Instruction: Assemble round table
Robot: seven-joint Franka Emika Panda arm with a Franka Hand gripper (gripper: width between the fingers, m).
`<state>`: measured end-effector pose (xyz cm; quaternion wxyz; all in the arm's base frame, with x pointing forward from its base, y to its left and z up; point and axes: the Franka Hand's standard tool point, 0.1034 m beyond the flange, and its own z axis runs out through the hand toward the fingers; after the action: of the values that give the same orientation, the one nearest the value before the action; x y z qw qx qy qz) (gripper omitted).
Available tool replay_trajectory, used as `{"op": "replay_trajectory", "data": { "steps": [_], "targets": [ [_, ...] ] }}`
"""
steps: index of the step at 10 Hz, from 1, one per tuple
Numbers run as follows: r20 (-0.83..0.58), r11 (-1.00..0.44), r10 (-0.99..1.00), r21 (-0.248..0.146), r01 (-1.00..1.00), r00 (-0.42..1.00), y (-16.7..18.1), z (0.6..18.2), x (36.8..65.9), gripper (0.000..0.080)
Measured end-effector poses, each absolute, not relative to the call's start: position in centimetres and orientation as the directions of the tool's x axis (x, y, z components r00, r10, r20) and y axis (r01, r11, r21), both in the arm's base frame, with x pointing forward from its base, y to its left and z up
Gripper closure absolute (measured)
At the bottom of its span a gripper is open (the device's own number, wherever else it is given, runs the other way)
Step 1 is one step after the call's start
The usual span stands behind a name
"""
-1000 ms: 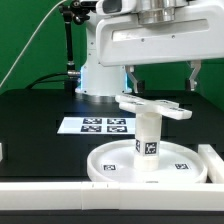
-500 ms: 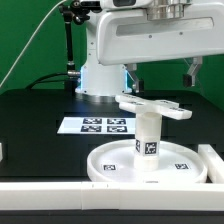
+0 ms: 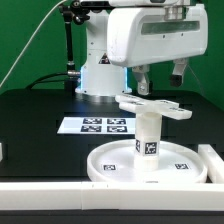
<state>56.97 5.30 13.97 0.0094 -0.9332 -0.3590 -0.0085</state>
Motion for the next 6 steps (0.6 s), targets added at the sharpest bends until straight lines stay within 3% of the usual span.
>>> {"op": "replay_trajectory", "data": {
  "steps": [2, 6],
  "targets": [
    [0.023, -0.674, 0.738, -0.009, 0.739, 0.674, 5.13, 13.96, 56.98, 0.0151],
    [-0.006, -0.354, 0.935, 0.012, 0.935, 0.354, 4.78, 13.39, 56.88, 0.0151]
  ]
}}
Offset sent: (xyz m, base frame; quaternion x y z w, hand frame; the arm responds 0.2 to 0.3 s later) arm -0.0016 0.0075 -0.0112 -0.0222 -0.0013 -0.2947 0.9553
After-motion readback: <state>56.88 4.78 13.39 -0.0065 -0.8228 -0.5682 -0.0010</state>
